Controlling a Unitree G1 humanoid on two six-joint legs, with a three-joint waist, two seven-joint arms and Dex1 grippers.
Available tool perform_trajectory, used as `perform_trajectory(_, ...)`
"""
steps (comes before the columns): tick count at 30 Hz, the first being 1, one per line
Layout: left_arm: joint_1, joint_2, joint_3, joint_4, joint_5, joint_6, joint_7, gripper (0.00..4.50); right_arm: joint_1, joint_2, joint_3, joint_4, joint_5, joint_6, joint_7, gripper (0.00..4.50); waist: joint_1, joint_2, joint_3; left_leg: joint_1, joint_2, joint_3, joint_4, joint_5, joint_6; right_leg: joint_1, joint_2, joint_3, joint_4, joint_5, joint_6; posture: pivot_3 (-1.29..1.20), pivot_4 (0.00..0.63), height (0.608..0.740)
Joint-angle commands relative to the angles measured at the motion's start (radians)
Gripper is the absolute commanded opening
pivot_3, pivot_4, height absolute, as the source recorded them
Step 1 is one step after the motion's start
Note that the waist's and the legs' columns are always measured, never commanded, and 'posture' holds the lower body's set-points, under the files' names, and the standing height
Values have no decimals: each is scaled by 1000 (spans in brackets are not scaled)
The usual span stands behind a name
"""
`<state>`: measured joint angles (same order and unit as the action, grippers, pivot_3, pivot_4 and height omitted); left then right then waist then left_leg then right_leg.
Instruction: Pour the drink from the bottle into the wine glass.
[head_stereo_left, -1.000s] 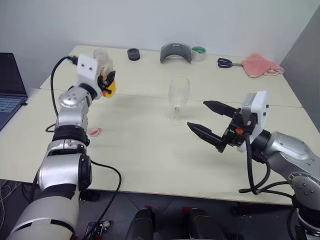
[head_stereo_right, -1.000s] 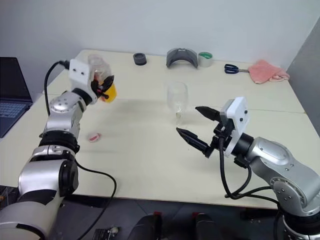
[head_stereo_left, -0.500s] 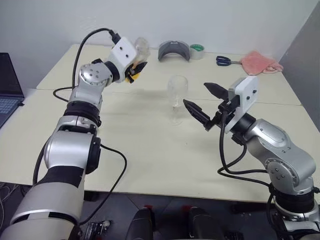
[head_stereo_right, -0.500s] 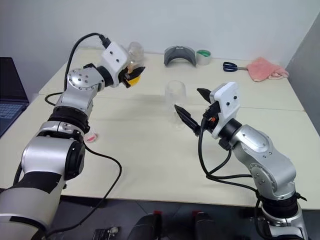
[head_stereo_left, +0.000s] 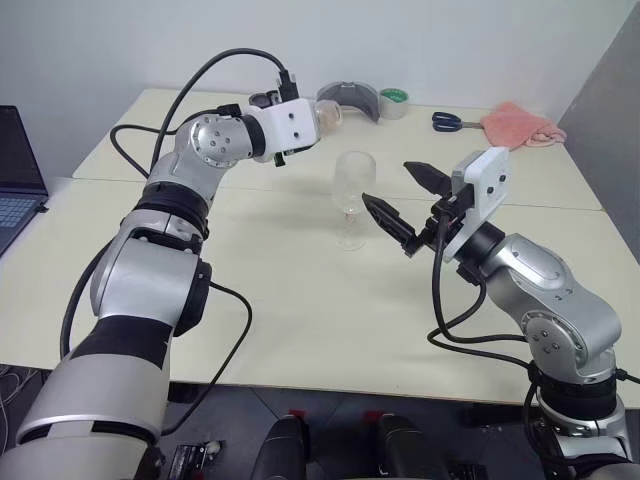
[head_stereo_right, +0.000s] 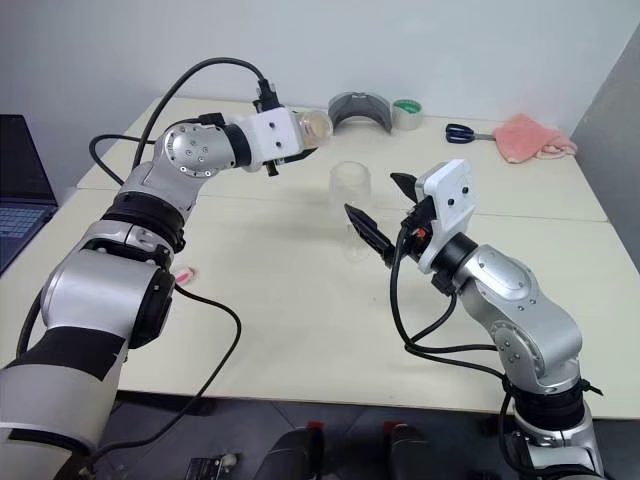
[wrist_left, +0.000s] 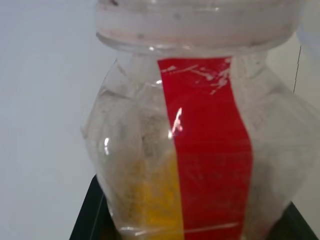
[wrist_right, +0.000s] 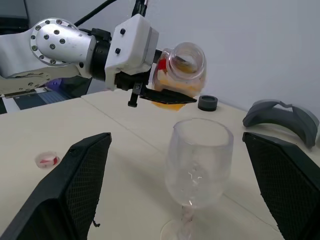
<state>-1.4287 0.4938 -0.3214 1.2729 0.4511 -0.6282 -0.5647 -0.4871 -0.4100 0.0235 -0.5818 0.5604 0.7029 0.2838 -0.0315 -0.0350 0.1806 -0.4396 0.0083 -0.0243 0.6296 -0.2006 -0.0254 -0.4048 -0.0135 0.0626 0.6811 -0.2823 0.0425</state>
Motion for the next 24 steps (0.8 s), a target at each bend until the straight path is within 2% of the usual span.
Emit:
perform_trajectory(1, -72, 14, -25, -4, 47, -40, 76, 1710, -17, 9, -20, -22, -9, -19, 0, 4500, 0, 0, 0, 0, 0, 0, 0, 0, 0, 0, 0, 0, 0, 0, 0, 0, 150, 740)
perform_trajectory(11, -100, 7, -109, 25, 169, -57, 212, 1710, -8, 23, -27, -35, -27, -14, -6, 4500, 0, 0, 0, 0, 0, 0, 0, 0, 0, 0, 0, 0, 0, 0, 0, 0, 150, 740)
perform_trajectory(24, -127, -9, -171, 47, 247, -57, 290, 1710, -2, 17, -38, -39, -37, -7, -13, 4500, 0, 0, 0, 0, 0, 0, 0, 0, 0, 0, 0, 0, 1, 0, 0, 0, 150, 740)
